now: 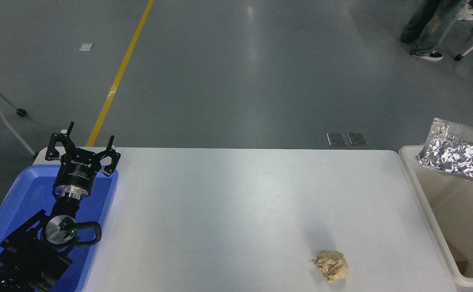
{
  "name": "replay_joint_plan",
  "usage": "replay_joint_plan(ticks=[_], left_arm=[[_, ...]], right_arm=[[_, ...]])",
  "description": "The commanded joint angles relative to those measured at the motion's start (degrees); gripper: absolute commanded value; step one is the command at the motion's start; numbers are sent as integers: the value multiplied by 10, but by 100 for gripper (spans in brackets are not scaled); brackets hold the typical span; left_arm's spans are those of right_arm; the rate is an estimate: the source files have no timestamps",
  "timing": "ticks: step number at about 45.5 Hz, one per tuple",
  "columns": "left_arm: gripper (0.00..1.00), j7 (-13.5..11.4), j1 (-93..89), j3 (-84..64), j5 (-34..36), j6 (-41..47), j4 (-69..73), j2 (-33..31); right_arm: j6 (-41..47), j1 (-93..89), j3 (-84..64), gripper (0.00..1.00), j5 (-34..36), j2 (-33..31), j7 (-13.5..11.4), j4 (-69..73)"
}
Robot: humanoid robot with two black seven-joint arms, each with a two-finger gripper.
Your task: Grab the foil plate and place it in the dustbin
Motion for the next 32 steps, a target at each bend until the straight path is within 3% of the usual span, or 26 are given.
replay_joint_plan(ticks=[1, 5, 15, 16, 18, 32], left_arm=[[100, 0, 0, 0, 0, 0, 0, 0], [100, 0, 0, 0, 0, 0, -1, 0], [100, 0, 0, 0, 0, 1, 0, 0], [100, 0, 0, 0, 0, 1, -1, 0], [100, 0, 0, 0, 0, 1, 0, 0], [100, 0, -1, 0, 0, 0, -1, 0]], right_arm=[[-64, -124, 46, 0, 132, 74, -55, -90], [-86, -128, 47, 0, 146, 82, -69, -90], [-100, -140, 49, 0, 152, 89, -70, -90], [-101, -140, 49, 18, 152, 88, -70, -90], [-102, -141, 49, 100, 152, 87, -68, -89], [-93, -104, 36, 100, 140, 68, -62, -62]])
